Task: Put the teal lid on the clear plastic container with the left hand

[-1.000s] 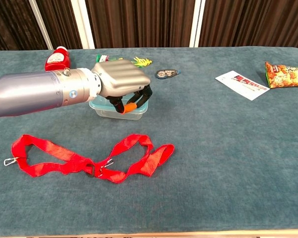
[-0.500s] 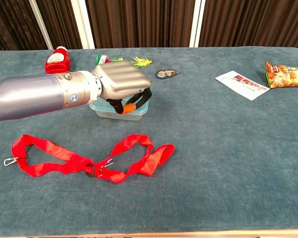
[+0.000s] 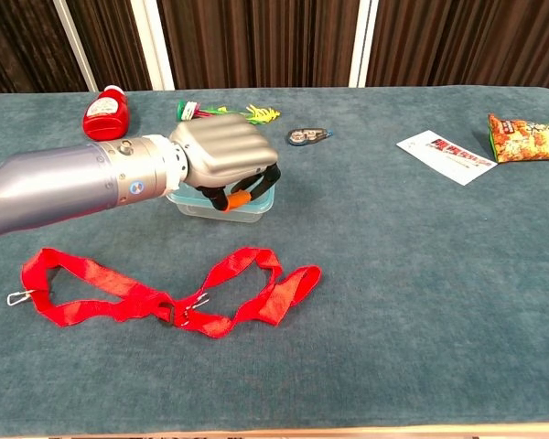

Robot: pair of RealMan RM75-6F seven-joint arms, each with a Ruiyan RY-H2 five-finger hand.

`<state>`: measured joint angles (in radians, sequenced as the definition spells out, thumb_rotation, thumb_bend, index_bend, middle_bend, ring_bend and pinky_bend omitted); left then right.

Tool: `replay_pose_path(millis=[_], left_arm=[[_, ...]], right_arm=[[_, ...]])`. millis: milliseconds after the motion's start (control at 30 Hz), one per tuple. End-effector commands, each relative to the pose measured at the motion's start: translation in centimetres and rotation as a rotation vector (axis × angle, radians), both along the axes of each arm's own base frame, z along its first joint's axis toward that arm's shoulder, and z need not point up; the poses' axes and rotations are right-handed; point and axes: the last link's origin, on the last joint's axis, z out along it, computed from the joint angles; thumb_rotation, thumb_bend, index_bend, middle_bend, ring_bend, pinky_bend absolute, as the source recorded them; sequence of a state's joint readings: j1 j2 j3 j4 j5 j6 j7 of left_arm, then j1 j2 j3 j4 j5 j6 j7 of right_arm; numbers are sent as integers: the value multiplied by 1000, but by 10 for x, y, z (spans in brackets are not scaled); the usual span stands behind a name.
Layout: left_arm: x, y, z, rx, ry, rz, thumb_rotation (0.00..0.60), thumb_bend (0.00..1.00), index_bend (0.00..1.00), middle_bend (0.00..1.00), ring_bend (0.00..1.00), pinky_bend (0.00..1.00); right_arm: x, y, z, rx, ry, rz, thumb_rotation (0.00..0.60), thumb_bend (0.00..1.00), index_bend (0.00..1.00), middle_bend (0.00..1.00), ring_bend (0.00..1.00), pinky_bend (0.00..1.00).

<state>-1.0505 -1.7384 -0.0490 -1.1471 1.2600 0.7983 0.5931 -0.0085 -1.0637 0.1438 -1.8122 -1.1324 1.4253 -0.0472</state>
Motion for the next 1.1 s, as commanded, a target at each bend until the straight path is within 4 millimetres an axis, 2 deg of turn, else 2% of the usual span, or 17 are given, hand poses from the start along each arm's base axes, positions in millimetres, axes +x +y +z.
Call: replay_pose_path(millis=[33, 367, 933, 1100], left_arm=[[0, -1, -2, -12, -16, 15, 600, 485, 718, 566, 330, 257], [0, -4, -3, -49, -65, 82, 600, 485, 718, 566, 330, 257], [-5, -4, -5, -17, -8, 27, 600, 485, 718, 565, 330, 255], [2, -2, 1, 5, -48, 18, 600, 485, 718, 565, 330, 255]], right_arm=[[0, 0, 0, 0, 0, 0, 600, 393, 56, 39, 23, 0], [0, 0, 0, 4, 0, -4, 600, 392, 56, 39, 23, 0], [0, 0, 0, 4, -1, -6, 600, 393, 56, 39, 23, 0], [1, 0, 0, 4, 1, -3, 600, 393, 57, 38, 23, 0]])
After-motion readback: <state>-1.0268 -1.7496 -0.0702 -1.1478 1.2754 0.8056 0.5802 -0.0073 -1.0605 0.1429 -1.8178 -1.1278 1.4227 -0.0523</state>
